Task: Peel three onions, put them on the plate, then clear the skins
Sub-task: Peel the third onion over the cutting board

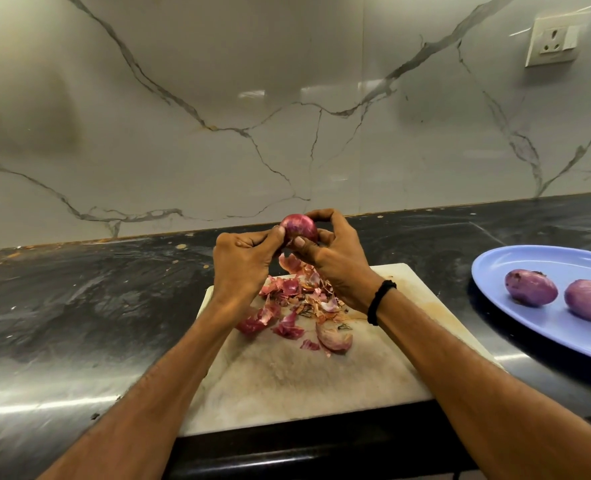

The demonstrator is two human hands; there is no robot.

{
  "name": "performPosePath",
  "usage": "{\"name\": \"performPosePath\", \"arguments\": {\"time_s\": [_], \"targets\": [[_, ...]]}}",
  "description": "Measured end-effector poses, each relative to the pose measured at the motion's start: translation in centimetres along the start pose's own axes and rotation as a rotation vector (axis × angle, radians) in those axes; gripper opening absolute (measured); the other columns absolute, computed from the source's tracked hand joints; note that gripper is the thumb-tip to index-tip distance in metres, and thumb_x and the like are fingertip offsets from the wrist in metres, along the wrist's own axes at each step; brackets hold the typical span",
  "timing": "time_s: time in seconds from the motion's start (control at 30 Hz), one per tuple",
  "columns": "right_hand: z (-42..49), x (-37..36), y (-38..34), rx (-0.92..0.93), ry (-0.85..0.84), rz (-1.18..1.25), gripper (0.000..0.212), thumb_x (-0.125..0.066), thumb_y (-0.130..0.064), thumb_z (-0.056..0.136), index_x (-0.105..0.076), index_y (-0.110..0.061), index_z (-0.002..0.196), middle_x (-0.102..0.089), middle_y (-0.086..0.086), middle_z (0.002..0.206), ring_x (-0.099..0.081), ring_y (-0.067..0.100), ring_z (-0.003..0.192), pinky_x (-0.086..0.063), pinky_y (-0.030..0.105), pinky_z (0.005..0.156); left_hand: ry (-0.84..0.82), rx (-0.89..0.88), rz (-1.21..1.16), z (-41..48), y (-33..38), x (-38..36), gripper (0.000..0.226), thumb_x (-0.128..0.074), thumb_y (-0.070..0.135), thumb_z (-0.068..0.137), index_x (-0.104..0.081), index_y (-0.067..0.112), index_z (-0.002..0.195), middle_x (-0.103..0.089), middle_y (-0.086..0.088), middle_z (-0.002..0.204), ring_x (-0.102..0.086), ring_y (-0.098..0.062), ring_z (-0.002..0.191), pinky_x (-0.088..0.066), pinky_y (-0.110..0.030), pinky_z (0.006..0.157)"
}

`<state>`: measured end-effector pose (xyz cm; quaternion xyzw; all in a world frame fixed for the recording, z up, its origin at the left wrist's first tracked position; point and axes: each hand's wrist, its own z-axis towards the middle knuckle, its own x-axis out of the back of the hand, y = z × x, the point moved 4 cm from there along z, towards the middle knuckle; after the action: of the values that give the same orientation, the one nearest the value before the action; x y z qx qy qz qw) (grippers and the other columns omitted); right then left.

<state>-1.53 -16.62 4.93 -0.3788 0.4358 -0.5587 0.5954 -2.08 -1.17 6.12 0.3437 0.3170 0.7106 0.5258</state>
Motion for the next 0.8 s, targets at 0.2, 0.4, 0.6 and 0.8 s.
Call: {"name": "performPosePath", "arguments": {"time_s": [0.2, 0.4, 0.6, 0.8], "targets": [[0.0, 0.0, 0.5, -0.028, 0.011, 0.02, 0.044, -0.069, -0.006, 0.087, -0.048, -0.019, 0.122, -0.062, 0.014, 0.122, -0.064, 0.029, 0.11, -0.054, 0.051, 0.092, 0.024, -0.089, 0.091, 0.1, 0.7, 0.4, 0.018, -0.077, 0.022, 0.088, -0.078, 0.013, 0.104, -0.077, 0.006, 0.088, -0.074, -0.004, 0.076, -0.062, -0.025, 0.071], [0.0, 0.2, -0.1, -0.089, 0.061, 0.25, 0.042, -0.063, -0.004, 0.089, -0.048, -0.01, 0.128, -0.058, 0.018, 0.124, -0.067, 0.031, 0.105, -0.057, 0.045, 0.088, 0.01, -0.048, 0.214, -0.1, 0.3, 0.1, 0.006, -0.075, 0.016, 0.09, -0.08, 0.012, 0.091, -0.077, -0.002, 0.077, -0.074, -0.017, 0.067, -0.063, -0.031, 0.066], [-0.2, 0.6, -0.7, -0.113, 0.06, 0.33, 0.038, -0.064, -0.003, 0.086, -0.053, -0.008, 0.122, -0.06, 0.015, 0.118, -0.069, 0.03, 0.1, -0.059, 0.039, 0.082, -0.118, 0.005, 0.256, -0.1, -0.1, -0.4, 0.058, -0.066, -0.009, 0.084, -0.06, 0.013, 0.138, -0.069, -0.004, 0.128, -0.064, -0.004, 0.112, -0.051, -0.018, 0.095], [-0.5, 0.0, -0.6, -0.089, -0.015, 0.28, 0.058, -0.071, -0.021, 0.072, -0.055, -0.005, 0.125, -0.065, 0.02, 0.118, -0.069, 0.031, 0.102, -0.059, 0.04, 0.083, -0.166, 0.002, 0.066, 0.3, 0.3, -0.4, 0.058, -0.071, 0.009, 0.092, -0.051, 0.017, 0.146, -0.059, -0.004, 0.143, -0.06, -0.012, 0.126, -0.051, -0.037, 0.106]]}}
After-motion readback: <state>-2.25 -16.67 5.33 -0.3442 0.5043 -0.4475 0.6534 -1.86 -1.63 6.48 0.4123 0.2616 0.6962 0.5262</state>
